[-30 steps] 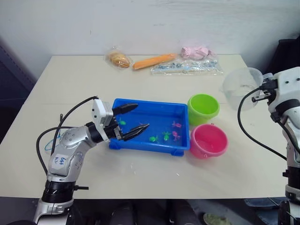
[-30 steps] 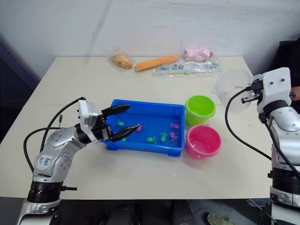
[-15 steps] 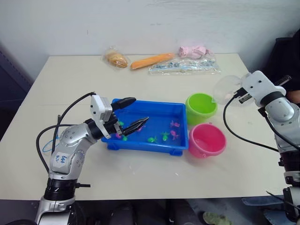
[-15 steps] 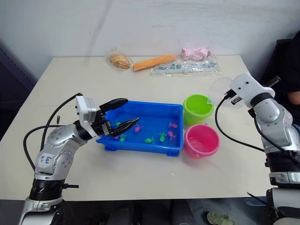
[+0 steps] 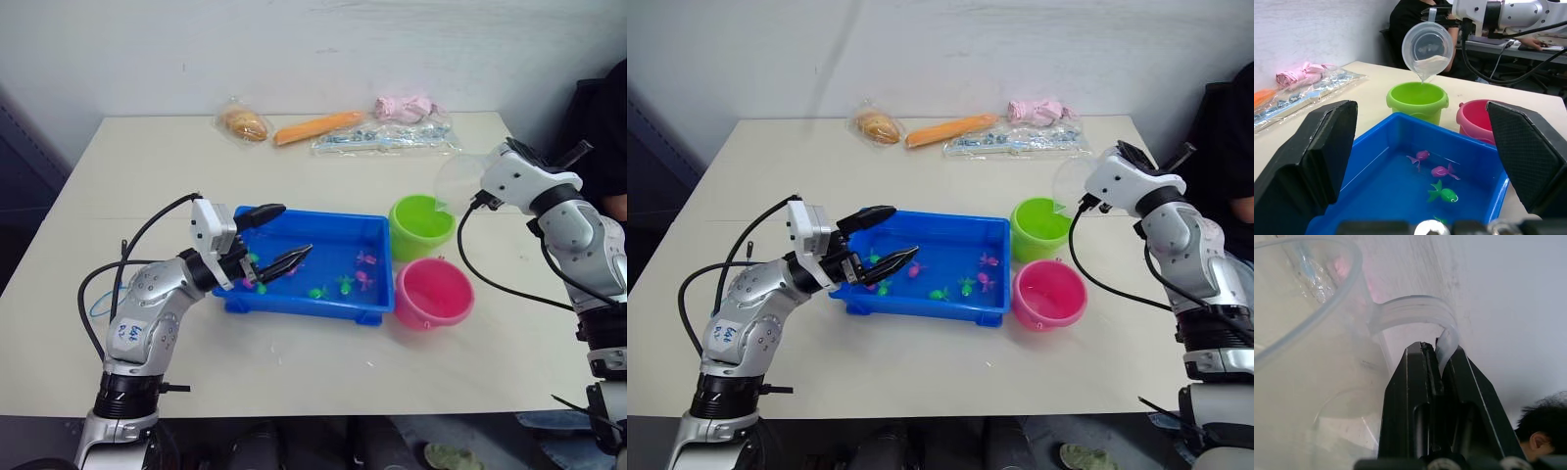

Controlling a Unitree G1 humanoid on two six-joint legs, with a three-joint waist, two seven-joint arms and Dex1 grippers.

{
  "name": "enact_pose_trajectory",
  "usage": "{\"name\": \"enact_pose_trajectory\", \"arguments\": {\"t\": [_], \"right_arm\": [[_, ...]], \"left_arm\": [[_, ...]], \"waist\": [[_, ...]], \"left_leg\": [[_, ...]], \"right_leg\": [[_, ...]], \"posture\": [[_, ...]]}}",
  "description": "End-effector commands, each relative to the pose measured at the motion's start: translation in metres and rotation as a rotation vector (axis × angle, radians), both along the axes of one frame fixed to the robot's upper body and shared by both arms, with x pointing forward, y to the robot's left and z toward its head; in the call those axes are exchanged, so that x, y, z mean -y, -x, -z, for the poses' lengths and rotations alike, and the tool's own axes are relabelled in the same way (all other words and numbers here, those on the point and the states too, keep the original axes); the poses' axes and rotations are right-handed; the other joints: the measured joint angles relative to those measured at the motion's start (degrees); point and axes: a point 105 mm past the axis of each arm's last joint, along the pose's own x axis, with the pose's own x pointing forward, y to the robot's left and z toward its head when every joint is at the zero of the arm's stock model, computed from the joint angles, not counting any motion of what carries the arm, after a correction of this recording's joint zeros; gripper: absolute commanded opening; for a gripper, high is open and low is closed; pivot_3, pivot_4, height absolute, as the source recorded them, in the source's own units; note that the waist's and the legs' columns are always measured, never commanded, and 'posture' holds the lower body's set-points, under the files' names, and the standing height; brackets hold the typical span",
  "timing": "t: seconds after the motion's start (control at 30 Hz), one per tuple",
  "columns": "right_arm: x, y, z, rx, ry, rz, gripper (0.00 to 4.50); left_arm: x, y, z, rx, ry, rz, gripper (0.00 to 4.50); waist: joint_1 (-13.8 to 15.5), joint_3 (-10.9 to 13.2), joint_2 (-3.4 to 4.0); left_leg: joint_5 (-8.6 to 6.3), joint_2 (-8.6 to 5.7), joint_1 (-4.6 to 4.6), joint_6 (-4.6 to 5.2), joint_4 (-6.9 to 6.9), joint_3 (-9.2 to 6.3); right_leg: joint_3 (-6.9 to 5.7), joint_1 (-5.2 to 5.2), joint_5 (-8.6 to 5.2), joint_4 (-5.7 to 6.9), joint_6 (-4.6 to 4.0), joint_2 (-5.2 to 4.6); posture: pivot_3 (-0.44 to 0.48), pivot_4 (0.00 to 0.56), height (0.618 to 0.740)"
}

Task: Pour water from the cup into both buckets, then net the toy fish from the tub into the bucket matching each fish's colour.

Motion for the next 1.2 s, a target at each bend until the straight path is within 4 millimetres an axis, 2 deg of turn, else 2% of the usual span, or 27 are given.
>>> {"name": "enact_pose_trajectory", "arguments": {"t": [0.03, 0.3, 0.7, 1.2], "right_arm": [[-0.003, 0.003, -0.022, 0.093, 0.064, -0.007, 0.06], [-0.014, 0.005, -0.022, 0.145, 0.197, -0.037, 0.06], [-0.018, 0.006, -0.022, 0.208, 0.29, -0.047, 0.06], [-0.018, 0.012, -0.023, 0.294, 0.305, -0.057, 0.06]], "left_arm": [[0.004, 0.007, -0.013, 0.063, 0.011, 0.028, 4.5], [0.006, 0.008, -0.015, 0.069, 0.016, 0.035, 4.5], [0.006, 0.009, -0.014, 0.068, 0.021, 0.03, 4.5], [0.007, 0.006, -0.016, 0.08, 0.018, 0.035, 4.5]], "waist": [[0.0, 0.0, 0.0], [0.0, 0.0, 0.0], [-0.1, 0.0, -0.01], [-0.1, 0.0, -0.02]], "left_leg": [[0.0, 0.01, 0.0, 0.0, 0.0, 0.0], [0.0, 0.01, -0.01, -0.01, 0.0, 0.11], [0.01, 0.01, -0.03, -0.02, 0.0, 0.25], [0.04, 0.01, -0.08, -0.07, 0.01, 0.46]], "right_leg": [[0.0, -0.01, 0.0, 0.0, 0.0, 0.0], [0.07, -0.1, 0.0, 0.04, 0.0, 0.0], [0.16, -0.25, 0.0, 0.11, 0.0, 0.0], [0.39, -0.56, 0.0, 0.42, 0.0, 0.0]], "posture": [[0.0, 0.15, 0.74], [0.0, 0.15, 0.74], [0.0, 0.15, 0.74], [0.0, 0.15, 0.74]]}}
